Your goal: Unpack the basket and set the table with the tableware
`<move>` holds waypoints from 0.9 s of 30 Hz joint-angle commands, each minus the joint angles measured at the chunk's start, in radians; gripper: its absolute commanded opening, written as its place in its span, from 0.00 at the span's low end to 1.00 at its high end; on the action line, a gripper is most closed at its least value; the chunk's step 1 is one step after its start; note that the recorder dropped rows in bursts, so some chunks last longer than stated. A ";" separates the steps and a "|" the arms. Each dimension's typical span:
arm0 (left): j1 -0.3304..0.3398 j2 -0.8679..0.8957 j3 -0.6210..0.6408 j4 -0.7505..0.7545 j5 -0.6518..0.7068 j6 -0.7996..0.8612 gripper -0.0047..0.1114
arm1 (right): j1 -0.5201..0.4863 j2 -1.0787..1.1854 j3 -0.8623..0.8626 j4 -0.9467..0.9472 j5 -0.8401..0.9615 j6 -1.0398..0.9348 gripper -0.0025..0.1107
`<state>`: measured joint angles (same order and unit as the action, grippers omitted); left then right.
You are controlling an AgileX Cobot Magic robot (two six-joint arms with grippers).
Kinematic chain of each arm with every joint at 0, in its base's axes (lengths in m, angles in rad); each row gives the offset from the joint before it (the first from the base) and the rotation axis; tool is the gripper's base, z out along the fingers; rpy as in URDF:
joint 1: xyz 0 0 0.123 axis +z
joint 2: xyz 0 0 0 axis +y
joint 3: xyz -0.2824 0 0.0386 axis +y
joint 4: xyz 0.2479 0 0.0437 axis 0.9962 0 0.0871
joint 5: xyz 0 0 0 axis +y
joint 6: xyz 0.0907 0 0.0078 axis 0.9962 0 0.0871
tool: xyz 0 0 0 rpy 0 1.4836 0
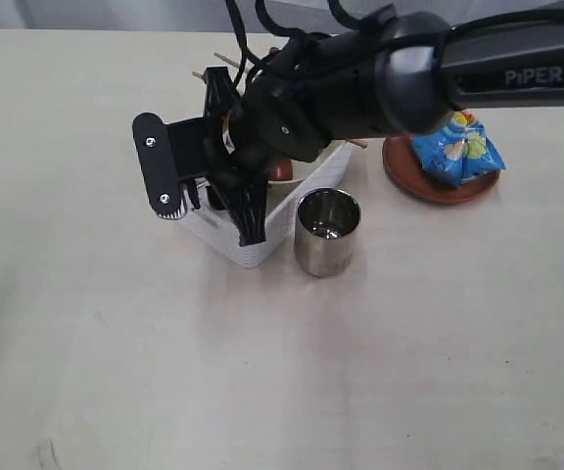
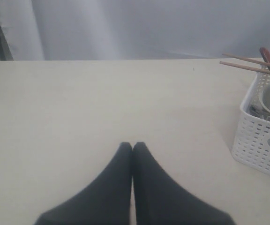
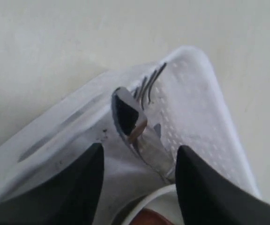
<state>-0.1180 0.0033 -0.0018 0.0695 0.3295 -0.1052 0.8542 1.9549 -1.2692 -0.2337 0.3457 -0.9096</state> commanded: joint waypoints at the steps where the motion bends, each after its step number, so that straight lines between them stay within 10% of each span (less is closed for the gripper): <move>1: -0.007 -0.003 0.002 0.004 -0.005 0.001 0.04 | -0.001 0.030 0.001 -0.034 -0.050 -0.010 0.43; 8: -0.007 -0.003 0.002 0.004 -0.005 0.001 0.04 | -0.001 0.054 0.001 -0.038 -0.101 -0.010 0.41; 20: -0.007 -0.003 0.002 0.004 -0.005 0.001 0.04 | -0.001 0.052 0.001 -0.046 -0.154 -0.002 0.02; 27: -0.007 -0.003 0.002 0.004 -0.005 0.001 0.04 | -0.001 0.023 0.001 -0.061 -0.161 -0.002 0.02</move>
<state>-0.1180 0.0033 -0.0018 0.0695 0.3295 -0.1052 0.8566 1.9957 -1.2709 -0.2976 0.1664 -0.9183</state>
